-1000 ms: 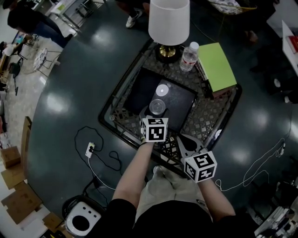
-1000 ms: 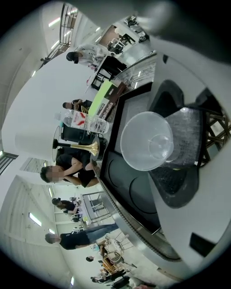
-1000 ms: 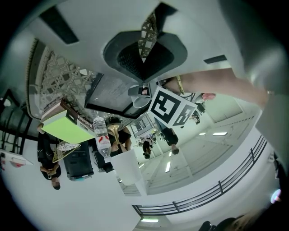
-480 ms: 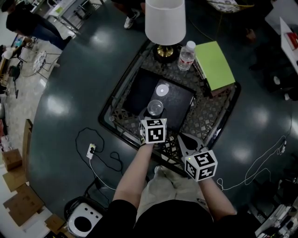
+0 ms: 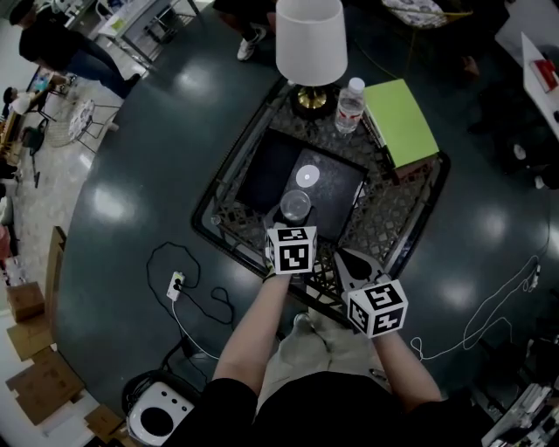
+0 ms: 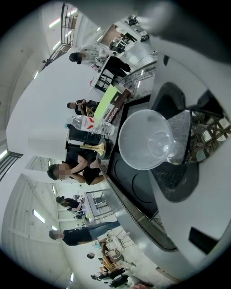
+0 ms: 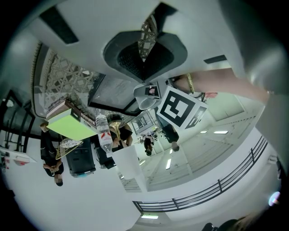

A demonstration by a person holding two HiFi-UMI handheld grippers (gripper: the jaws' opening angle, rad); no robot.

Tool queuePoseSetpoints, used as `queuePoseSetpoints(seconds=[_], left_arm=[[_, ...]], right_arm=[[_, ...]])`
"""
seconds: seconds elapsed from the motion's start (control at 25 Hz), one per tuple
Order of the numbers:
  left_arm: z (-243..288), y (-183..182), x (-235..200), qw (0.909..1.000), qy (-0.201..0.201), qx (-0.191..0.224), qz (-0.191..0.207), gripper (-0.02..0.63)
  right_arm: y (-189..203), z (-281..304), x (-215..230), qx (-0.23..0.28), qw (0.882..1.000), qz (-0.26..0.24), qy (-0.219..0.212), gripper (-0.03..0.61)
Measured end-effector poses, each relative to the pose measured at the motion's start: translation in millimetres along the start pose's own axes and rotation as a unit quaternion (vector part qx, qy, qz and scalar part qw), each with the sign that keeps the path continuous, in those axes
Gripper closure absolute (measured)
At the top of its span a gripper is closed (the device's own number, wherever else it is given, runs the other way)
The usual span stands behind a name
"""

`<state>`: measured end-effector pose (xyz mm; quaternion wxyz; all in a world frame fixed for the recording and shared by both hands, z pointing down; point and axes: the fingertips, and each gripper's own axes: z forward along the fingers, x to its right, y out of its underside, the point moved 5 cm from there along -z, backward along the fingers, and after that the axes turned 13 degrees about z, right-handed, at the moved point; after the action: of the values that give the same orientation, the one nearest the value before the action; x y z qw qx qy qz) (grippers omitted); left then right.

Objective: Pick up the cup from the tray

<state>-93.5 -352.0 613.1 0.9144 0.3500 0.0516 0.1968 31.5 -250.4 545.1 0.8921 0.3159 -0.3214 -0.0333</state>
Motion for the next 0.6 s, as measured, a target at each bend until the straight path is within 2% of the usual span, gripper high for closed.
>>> queuePoseSetpoints(seconds=[0.6], left_arm=[[-67.9, 13.7, 23.7, 0.9995, 0.015, 0.028, -0.008, 0.324]], right_arm=[[10.4, -23.2, -20.8, 0.018, 1.0, -0.019, -0.002, 0.568]])
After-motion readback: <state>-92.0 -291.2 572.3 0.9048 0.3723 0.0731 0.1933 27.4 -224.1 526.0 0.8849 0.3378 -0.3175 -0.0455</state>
